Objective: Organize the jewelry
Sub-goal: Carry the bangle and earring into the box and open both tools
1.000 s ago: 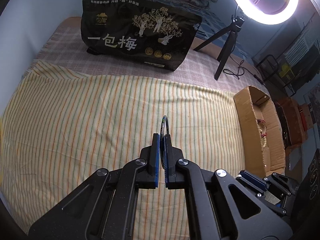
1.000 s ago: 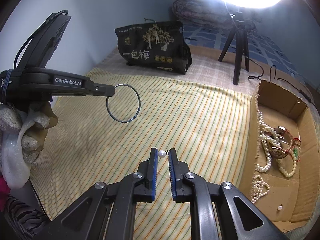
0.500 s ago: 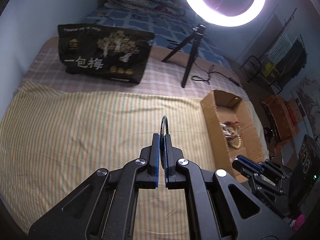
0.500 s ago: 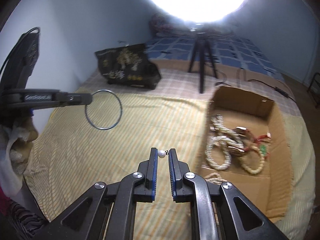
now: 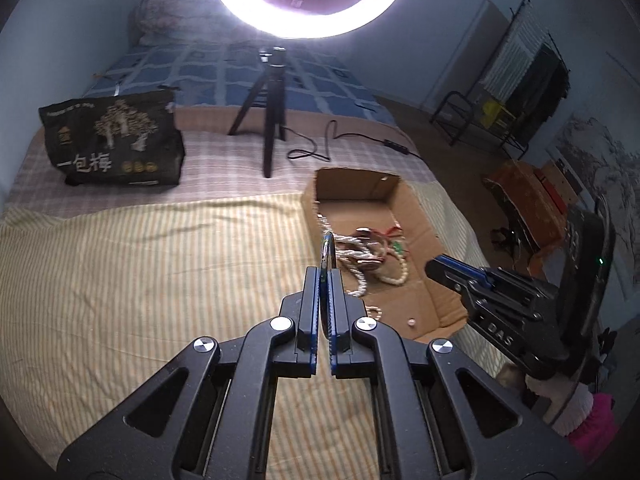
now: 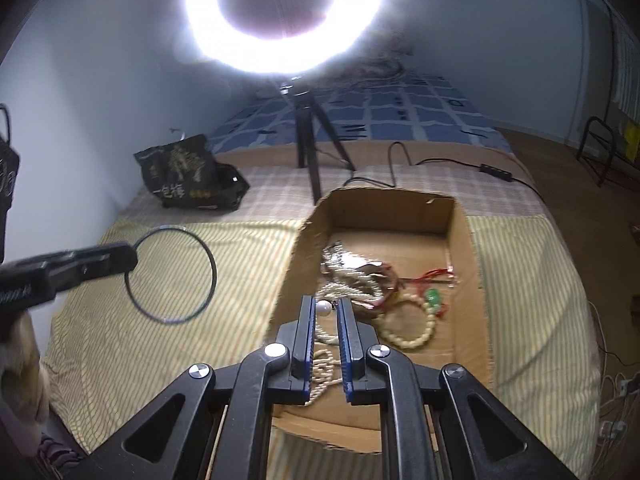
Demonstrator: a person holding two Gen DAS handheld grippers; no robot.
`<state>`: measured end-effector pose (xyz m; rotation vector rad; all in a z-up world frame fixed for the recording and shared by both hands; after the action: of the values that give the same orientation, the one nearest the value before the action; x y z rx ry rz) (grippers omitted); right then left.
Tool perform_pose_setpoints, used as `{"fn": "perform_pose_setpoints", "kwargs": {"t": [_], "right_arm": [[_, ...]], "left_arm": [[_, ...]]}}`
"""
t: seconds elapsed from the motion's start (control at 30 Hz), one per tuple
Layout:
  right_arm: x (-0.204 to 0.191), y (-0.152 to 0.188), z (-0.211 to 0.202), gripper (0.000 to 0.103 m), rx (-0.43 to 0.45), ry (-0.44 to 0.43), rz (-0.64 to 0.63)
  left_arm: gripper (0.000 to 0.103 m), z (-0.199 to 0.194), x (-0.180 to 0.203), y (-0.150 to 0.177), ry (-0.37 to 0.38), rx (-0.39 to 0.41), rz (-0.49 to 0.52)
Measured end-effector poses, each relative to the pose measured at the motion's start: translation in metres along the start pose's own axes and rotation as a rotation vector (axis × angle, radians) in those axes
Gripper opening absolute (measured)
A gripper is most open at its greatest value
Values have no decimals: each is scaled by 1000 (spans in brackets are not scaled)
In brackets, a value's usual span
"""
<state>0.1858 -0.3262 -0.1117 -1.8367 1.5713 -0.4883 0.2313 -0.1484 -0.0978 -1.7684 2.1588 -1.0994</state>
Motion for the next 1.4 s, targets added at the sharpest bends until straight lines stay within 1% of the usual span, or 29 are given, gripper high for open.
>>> {"fn": "perform_pose_setpoints", "kwargs": {"t": [0.2,0.4,0.7,0.93,1.03,1.1,1.17,1.23,1.27,1.3,1.37,1.4], "right_arm": [[23,-5,-1,9,4,19,34],[45,-15,2,9,7,25,73],[62,-32,21,9,5,32,87],[68,-32,30,9,-6,32,97],[69,-31,30,12,-6,35,104],[71,-31,29,26,-3,36,108],[72,-30,29,30,0,39,111],[73,-30,28,41,1,45,115],[74,-30,27,56,3,48,117],[74,-30,26,67,10,53,119],[75,-31,22,75,28,63,120],[75,-32,20,80,34,68,120]], "left_arm": [[2,8,37,6,18,6,48],[2,19,62,10,21,-2,87],[2,37,79,13,14,-14,124],[2,45,84,11,4,-13,141],[2,48,85,10,-2,-11,150],[2,49,86,11,-6,-8,155],[2,49,86,10,-14,-2,160],[3,49,86,11,-26,-2,166],[8,50,85,11,-28,-4,168],[14,50,85,11,-31,-3,168],[44,49,85,11,-36,8,172],[48,47,85,11,-42,19,176]]}}
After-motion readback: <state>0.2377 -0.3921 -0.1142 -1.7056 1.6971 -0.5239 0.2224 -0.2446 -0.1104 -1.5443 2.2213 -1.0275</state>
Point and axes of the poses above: each gripper's, at about its wrist camera, not at the fingertips, and z roughly the way its jaws point, x to its right, y to its underside, the point moved 6 cm from there along z, roughly the way its jaws point, and after that the axes turned 1 degree about x, right-handed, at the moved point
